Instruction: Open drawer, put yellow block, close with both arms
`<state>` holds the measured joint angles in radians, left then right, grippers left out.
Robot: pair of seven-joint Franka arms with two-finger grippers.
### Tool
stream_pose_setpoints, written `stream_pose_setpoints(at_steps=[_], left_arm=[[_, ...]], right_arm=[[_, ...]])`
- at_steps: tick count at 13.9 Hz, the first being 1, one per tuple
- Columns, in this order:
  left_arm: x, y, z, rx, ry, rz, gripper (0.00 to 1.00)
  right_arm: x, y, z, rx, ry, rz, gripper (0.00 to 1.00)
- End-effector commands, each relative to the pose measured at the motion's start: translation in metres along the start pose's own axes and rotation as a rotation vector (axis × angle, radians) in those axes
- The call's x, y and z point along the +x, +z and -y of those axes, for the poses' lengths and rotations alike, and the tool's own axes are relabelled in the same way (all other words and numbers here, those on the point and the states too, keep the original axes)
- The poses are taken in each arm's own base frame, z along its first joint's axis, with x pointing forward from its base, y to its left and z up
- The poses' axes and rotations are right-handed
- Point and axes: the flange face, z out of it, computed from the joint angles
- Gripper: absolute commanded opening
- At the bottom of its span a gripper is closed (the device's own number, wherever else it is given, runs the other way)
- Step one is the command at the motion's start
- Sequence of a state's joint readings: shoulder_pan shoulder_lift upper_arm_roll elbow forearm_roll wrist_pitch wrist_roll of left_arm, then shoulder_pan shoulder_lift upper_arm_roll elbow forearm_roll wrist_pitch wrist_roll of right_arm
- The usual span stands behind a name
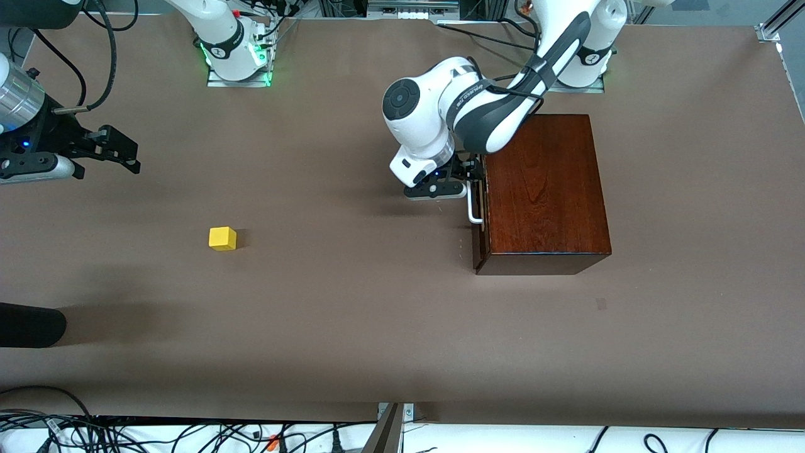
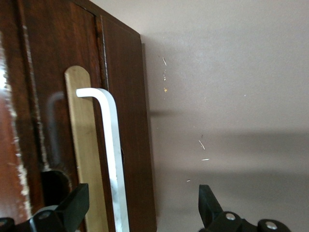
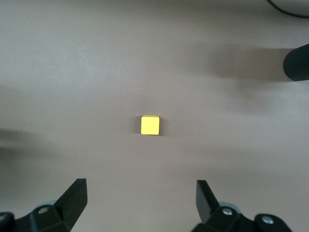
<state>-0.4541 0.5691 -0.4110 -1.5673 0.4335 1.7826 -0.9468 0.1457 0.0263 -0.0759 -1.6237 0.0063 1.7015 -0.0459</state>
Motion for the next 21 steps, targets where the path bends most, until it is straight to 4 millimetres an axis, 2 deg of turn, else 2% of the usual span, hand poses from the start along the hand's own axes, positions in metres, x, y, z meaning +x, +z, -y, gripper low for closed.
stream_pose_setpoints(at_steps=[1,11,12,15,21], left_arm=[[0.004,0.012,-0.001,0.011,0.025,-0.009,1.00],[0.009,0.037,-0.013,0.022,-0.010,-0.015,1.00],[0.009,0.041,-0.014,0.025,-0.008,-0.010,1.00],[0.010,0.037,-0.014,0.018,-0.011,-0.015,1.00],[0.006,0.032,-0.022,0.004,-0.037,-0.025,1.00]], right_arm=[[0.004,-0.005,-0.002,0.005,-0.003,-0.001,1.00],[0.010,0.009,-0.004,0.010,0.004,0.017,1.00],[0.013,0.016,-0.004,0.011,0.004,0.029,1.00],[0.017,0.029,-0.004,0.011,0.005,0.051,1.00],[0.017,0.031,-0.004,0.009,0.004,0.057,1.00]])
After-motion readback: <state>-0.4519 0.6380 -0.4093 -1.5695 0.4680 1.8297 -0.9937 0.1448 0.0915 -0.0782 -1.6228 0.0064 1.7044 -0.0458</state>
